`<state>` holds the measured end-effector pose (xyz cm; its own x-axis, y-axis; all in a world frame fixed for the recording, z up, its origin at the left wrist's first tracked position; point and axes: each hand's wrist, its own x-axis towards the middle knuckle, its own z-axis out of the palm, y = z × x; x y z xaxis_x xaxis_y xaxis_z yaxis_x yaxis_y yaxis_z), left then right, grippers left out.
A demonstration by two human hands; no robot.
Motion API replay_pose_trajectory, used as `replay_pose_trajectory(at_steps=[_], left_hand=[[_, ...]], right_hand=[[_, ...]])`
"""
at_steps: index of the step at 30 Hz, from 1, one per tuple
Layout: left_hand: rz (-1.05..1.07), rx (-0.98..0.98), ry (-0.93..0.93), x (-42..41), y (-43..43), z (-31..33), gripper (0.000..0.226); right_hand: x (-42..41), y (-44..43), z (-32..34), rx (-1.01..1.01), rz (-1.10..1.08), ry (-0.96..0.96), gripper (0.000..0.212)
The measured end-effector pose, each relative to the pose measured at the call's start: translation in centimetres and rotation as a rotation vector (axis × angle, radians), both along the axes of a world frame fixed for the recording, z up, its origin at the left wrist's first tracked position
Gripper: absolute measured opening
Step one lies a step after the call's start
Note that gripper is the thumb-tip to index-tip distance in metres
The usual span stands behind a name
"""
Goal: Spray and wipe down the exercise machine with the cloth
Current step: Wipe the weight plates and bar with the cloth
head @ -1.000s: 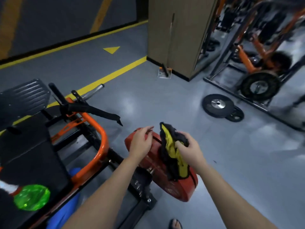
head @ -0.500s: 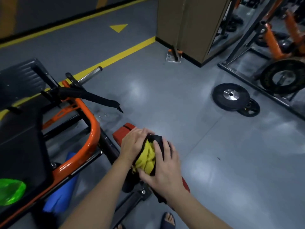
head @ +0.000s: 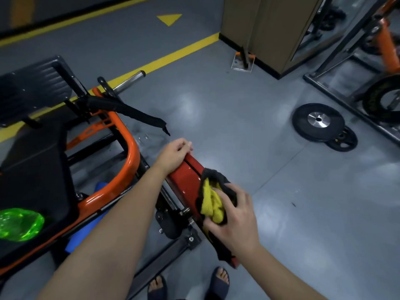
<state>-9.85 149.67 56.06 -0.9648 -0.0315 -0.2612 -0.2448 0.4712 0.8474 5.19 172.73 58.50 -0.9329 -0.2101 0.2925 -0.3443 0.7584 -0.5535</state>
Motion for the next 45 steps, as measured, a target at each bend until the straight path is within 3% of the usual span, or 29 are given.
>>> replay_pose_trajectory(at_steps=[2,3,7,9,14,17,19,21,24,28,31,34,38,40,45], left_hand=[[-0.026,-0.226,0.063,0.3,0.1,0.2,0.032],[0.031,-0.245,0.117,0.8,0.2,0.6,0.027],[0.644,0.161,0.353,5.7,0.8,3.6,0.023],[0.739,0.202,0.366,8.3,1.2,4.6,0.024],[0.583,0.041,0.303,10.2,1.1,6.0,0.026],[0.523,0.036,0.279,9.2,0.4,6.6,0.025],[0.377,-0.01,0.224,8.3,0.7,6.3,0.024],[0.15,-0.174,0.168,7.6,1.4,5.0,0.026],[-0.133,-0.431,0.151,7.6,2.7,3.1,0.046],[-0.138,-0.347,0.152,7.9,2.4,2.0,0.038],[-0.096,-0.251,0.14,7.2,1.9,3.1,0.022],[-0.064,-0.159,0.126,6.8,1.9,4.4,0.024],[-0.043,-0.262,0.087,6.7,1.9,3.5,0.051],[-0.046,-0.326,0.073,6.9,1.9,3.1,0.049],[-0.057,-0.388,0.091,7.2,2.6,3.2,0.036]], right_hand=[[-0.4,-0.5,0.0,0.047,-0.032,-0.009,0.062],[-1.2,-1.3,0.2,0.075,-0.05,-0.011,0.061],[-5.7,-6.1,1.1,0.196,-0.093,-0.079,0.058],[-7.7,-8.1,1.7,0.281,-0.099,-0.118,0.056],[-9.9,-10.2,3.2,0.304,0.025,-0.259,0.058],[-7.1,-7.6,3.1,0.242,0.039,-0.191,0.059],[-4.2,-4.5,1.9,0.125,0.015,-0.089,0.059],[-2.1,-2.0,0.5,0.068,0.004,-0.028,0.058],[-2.2,-2.3,0.1,0.196,-0.079,-0.017,0.057],[-4.6,-5.5,0.7,0.307,-0.137,0.008,0.054],[-5.9,-6.4,1.1,0.305,-0.136,-0.02,0.052],[-6.1,-6.6,1.8,0.259,-0.108,-0.057,0.053],[-2.6,-2.7,0.8,0.109,-0.066,-0.075,0.059],[0.1,0.0,-0.6,0.05,-0.084,-0.045,0.06],[1.5,-0.1,-1.9,0.253,-0.184,-0.011,0.068]])
